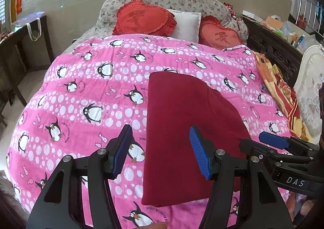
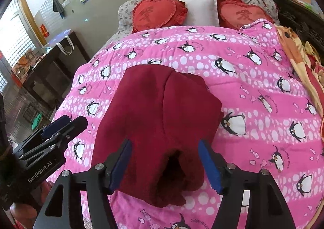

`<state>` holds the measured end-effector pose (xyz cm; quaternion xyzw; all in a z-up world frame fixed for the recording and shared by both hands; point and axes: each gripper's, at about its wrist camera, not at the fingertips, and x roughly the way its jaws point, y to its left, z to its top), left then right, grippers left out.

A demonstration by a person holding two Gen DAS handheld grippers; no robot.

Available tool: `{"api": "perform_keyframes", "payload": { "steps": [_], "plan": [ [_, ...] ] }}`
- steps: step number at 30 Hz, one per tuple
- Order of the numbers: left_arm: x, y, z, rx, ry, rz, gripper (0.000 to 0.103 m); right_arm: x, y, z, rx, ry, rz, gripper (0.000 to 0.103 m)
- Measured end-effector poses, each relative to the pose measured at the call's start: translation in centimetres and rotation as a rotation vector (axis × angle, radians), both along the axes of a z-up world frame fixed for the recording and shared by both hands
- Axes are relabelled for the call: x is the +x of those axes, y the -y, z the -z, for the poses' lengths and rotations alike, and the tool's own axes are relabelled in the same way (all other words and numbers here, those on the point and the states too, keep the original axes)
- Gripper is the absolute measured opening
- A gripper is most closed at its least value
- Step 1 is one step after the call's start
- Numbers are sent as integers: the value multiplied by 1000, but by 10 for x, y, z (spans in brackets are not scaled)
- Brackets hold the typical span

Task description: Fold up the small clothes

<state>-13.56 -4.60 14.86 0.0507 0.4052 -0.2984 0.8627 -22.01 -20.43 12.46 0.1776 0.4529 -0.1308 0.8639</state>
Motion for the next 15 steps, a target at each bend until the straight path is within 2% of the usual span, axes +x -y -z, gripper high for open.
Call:
{"api": "perform_keyframes", "payload": {
  "steps": [15],
  "plan": [
    [-2,3,1,13,6,-6,59,4,2,9,16,-34,12,66]
  ]
}}
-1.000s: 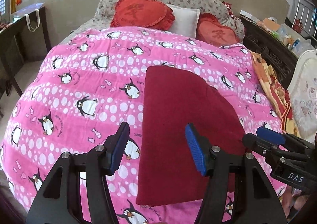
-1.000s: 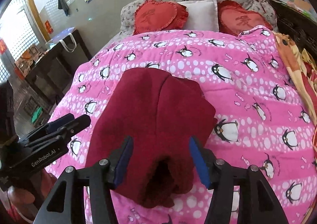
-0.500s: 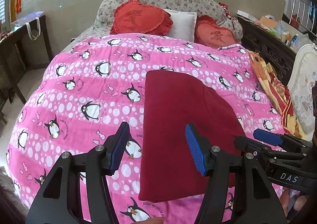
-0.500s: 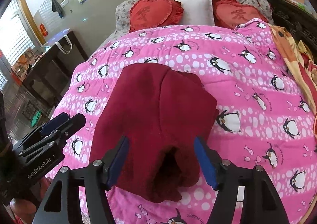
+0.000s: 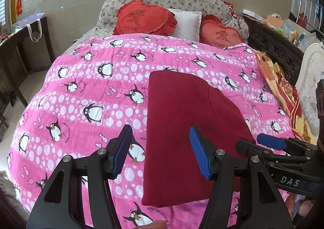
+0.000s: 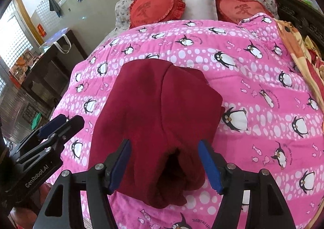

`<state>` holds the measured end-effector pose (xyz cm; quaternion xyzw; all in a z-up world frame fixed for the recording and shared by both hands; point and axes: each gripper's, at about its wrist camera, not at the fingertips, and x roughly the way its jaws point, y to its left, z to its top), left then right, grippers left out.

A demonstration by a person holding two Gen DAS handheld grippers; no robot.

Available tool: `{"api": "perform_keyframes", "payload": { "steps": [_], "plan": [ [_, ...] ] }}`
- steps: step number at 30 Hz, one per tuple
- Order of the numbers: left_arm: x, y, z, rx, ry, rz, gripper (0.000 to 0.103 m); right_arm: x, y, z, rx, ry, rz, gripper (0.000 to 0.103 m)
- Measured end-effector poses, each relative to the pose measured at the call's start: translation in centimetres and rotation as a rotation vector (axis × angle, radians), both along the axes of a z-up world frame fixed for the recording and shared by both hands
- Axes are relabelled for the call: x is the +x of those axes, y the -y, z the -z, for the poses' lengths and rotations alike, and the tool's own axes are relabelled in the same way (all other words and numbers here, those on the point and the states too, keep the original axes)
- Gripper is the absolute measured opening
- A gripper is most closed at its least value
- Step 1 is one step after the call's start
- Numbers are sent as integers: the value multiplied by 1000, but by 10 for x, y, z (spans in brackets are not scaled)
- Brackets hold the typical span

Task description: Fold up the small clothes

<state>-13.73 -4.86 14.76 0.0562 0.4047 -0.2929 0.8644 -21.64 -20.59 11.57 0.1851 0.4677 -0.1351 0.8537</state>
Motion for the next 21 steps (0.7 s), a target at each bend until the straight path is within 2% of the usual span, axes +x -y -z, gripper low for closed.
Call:
{"api": "perform_keyframes", "payload": {
  "steps": [21],
  "plan": [
    [2,2,5,12,5,-3,59,8,-2,7,15,-24,-19,66]
  ]
}}
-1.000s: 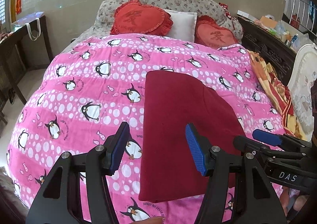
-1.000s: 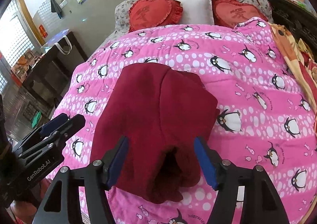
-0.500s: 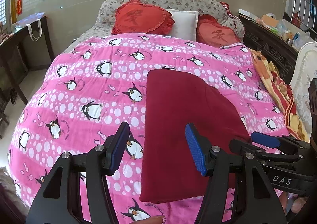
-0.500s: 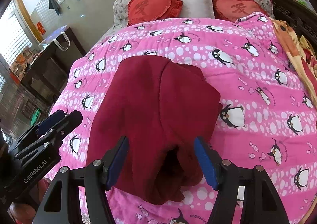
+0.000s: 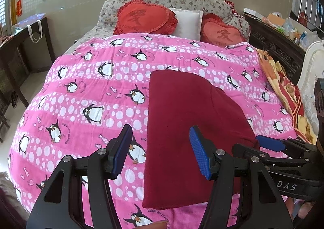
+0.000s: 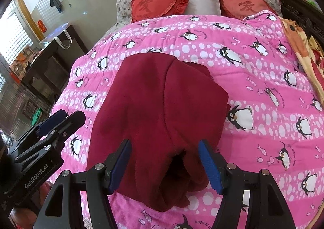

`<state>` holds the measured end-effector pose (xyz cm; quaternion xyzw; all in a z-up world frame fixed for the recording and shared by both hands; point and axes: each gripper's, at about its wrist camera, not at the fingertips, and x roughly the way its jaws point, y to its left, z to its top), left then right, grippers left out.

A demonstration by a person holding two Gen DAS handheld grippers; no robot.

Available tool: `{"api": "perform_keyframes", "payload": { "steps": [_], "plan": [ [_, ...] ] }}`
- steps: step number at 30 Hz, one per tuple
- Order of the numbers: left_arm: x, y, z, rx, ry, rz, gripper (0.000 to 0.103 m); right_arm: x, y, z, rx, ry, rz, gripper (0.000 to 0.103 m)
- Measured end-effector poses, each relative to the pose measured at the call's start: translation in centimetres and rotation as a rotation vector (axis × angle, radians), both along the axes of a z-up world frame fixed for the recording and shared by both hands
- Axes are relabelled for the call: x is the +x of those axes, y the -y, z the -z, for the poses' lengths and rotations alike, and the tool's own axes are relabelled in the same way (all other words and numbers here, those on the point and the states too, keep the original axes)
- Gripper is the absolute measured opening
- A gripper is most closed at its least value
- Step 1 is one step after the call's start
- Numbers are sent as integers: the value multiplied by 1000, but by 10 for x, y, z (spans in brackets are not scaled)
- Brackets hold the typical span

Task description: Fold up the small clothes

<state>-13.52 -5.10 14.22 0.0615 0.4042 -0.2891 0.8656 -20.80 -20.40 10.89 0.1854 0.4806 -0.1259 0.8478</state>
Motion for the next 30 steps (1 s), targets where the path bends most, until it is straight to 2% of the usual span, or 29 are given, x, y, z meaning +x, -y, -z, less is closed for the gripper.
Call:
{"api": "perform_keyframes", "payload": {
  "steps": [25,30],
  "plan": [
    [6,9,7,17,-18,0,59,6,1,5,7,-17,-13,66],
    [11,4,9,-4,-13,-16,59,8,2,10,11,-23,-16,66]
  ]
}}
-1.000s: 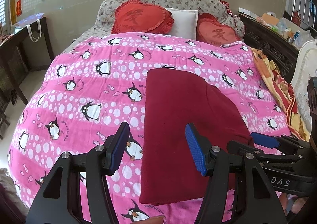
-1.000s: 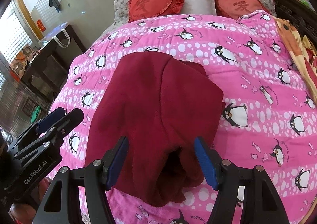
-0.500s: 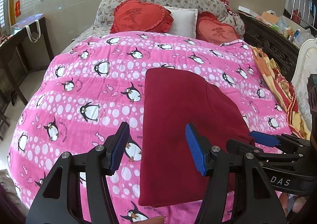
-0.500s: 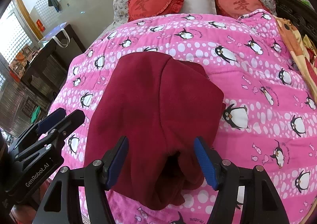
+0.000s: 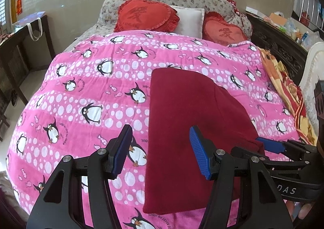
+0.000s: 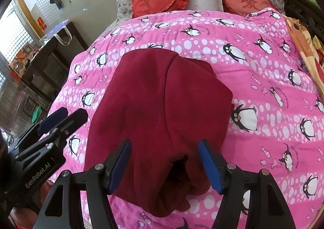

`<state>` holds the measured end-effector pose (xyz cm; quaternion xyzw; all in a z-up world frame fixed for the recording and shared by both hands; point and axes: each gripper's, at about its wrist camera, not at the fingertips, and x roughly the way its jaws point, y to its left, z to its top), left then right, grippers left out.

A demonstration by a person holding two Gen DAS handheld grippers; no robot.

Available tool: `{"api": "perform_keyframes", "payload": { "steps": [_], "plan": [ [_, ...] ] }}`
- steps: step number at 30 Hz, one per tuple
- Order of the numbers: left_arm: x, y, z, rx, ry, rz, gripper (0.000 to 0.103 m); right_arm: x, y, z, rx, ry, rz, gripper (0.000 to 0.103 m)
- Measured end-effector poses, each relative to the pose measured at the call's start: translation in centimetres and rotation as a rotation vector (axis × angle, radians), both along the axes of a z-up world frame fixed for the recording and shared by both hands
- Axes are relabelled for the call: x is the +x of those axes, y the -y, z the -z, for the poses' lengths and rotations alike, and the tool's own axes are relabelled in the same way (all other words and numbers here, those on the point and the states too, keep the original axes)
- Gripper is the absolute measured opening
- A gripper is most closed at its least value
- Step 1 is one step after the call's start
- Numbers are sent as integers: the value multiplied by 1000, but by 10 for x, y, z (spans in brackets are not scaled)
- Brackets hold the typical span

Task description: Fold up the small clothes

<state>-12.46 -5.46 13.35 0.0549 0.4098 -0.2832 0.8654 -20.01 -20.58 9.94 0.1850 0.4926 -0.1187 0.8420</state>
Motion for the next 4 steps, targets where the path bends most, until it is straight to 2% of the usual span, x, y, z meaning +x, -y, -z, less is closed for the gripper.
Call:
{"api": "perform_keyframes", "payload": {
  "steps": [4],
  "plan": [
    [15,-13,1,-5,8,-47,59,-1,4,-1,10,7,-5,66]
  ]
}}
